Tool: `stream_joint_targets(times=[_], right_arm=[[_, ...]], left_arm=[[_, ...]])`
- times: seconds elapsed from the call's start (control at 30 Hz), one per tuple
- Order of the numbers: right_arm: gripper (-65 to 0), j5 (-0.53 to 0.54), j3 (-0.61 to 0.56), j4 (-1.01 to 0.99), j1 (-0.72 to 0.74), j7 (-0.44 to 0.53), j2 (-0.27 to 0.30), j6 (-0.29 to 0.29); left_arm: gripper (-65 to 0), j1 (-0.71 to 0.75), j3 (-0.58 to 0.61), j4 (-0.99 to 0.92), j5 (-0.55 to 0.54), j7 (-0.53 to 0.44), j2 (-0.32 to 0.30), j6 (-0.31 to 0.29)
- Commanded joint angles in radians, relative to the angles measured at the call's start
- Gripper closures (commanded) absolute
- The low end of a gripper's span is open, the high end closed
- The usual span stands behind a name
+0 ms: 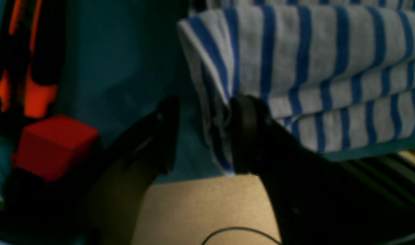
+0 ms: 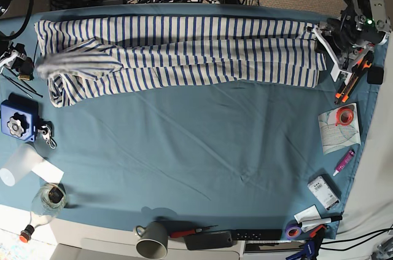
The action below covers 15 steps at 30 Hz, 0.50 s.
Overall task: Fold the T-shirt properly
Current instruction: 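Release the shirt and raise both grippers at the shirt's ends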
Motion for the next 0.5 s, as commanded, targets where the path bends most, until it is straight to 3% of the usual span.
stream_joint_targets(times=[0.0, 0.2, 0.33, 0.47], right_arm=[[-15.9, 0.019, 0.010, 0.018, -0.006, 0.017, 0.031, 0.006], [-15.9, 0.045, 0.011, 0.018, -0.032, 0.017, 0.031, 0.001], [-15.9, 0.148, 0.011, 0.018, -0.024, 0.017, 0.038, -0.001], [-15.9, 0.154, 0.011, 0.018, -0.019, 0.017, 0.038, -0.001]], left_arm=[[-25.9, 0.007, -0.007, 0.018, 0.000, -0.003, -0.014, 0.000], [-25.8, 0.018, -0.007, 0.046, 0.021, -0.002, -0.013, 0.011], [-25.8, 0.016, -0.007, 0.149, 0.148, -0.003, -0.011, 0.011], [-25.8, 0.045, -0.007, 0.248, 0.261, -0.034, -0.011, 0.048]])
